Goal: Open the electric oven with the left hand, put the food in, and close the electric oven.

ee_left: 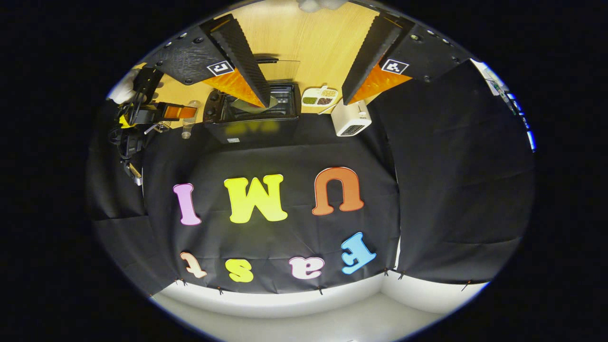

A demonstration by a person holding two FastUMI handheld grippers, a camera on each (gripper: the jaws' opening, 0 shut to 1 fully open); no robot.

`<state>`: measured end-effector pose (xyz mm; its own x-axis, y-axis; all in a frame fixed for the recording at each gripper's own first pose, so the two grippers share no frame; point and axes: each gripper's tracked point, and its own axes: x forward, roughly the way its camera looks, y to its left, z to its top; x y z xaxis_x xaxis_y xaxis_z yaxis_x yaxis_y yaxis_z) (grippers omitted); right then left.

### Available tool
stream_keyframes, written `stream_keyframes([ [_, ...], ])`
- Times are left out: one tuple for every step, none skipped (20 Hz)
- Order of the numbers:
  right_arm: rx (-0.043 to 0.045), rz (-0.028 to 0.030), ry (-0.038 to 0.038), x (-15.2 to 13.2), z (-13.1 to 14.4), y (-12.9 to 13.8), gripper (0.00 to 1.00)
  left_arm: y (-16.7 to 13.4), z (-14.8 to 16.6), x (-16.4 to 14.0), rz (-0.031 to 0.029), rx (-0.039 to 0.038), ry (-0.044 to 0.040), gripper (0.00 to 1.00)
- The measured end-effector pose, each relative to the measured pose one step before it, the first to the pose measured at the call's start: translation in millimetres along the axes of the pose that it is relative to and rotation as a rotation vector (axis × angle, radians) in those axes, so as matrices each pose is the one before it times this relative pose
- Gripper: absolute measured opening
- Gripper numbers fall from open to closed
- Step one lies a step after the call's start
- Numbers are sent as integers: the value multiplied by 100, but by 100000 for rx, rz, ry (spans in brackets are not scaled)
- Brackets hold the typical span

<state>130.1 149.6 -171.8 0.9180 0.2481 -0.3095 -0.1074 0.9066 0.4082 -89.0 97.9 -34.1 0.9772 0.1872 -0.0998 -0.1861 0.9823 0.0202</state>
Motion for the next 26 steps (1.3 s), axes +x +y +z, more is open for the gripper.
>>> stream_keyframes([
  [-3828,-2709,-1128,-1322,453,-1169,94,-606,-352,-66,-2174,-741,-378,96],
  [-3436,-2483,-1853,-1338,718,-1266,94,-742,-373,-22,-2560,-293,140,96],
  [-2946,-2130,-1881,-973,893,-841,94,-830,-564,132,-2641,416,468,96],
  [-2259,-1666,-1930,-1137,546,-948,94,-690,-665,217,-2154,649,1398,97],
  [-2688,-2186,-1082,-997,248,-1132,100,-683,-584,293,-2339,392,873,97],
  [-2362,-2138,-2312,-953,695,-1188,94,-646,-382,403,-1091,563,639,96],
  [-3001,-1148,-1664,-640,410,-784,95,-466,-645,402,-1002,48,767,96],
  [-3074,-940,-318,-760,176,-836,94,-789,-715,540,-1109,-346,1627,96],
  [-3452,-348,-1095,-569,166,-714,95,-784,-663,692,-785,-216,888,97],
  [-3135,238,-915,-513,322,-533,95,-851,-888,772,-834,-208,1927,97],
  [-2785,1273,-523,-394,84,-246,95,-747,-813,818,-738,7,1111,96],
  [-3008,1688,955,-235,-68,-146,96,-583,-960,792,38,-179,1369,97],
  [-3168,565,1573,9,-360,-613,95,-501,-1562,922,609,-416,4049,97],
  [-2622,1168,39,-275,38,-352,96,-533,-1258,915,-516,-758,2056,96],
  [-294,301,-355,-178,378,-409,96,-539,-1262,711,129,-1065,3338,97],
  [442,1278,292,-214,189,-178,96,33,-1082,738,1152,-566,3065,97],
  [511,920,166,-154,93,-232,96,-119,-892,794,484,-1311,2025,97],
  [-649,85,-213,-67,154,-319,96,-84,-1283,894,540,-1156,2134,97],
  [-1269,-205,374,158,45,-396,96,-34,-922,587,593,-716,2462,97],
  [-740,2,854,-30,-179,-303,96,-252,-990,610,-785,-1010,2024,97],
  [-115,21,381,19,-86,-274,100,-342,-789,795,-890,-1022,1785,97],
  [-507,-817,581,0,-144,-478,100,-189,-698,734,-306,79,1585,97],
  [-526,-829,1192,-42,-367,-415,96,239,-665,826,-37,152,1980,97],
  [-50,-588,1107,-53,-403,-238,96,-168,-908,794,-439,-134,2902,97],
  [145,-604,857,-113,-277,-208,96,-118,-605,649,-439,259,1046,97],
  [-43,-385,941,-62,-328,-132,100,-77,-415,691,-293,726,939,98],
])
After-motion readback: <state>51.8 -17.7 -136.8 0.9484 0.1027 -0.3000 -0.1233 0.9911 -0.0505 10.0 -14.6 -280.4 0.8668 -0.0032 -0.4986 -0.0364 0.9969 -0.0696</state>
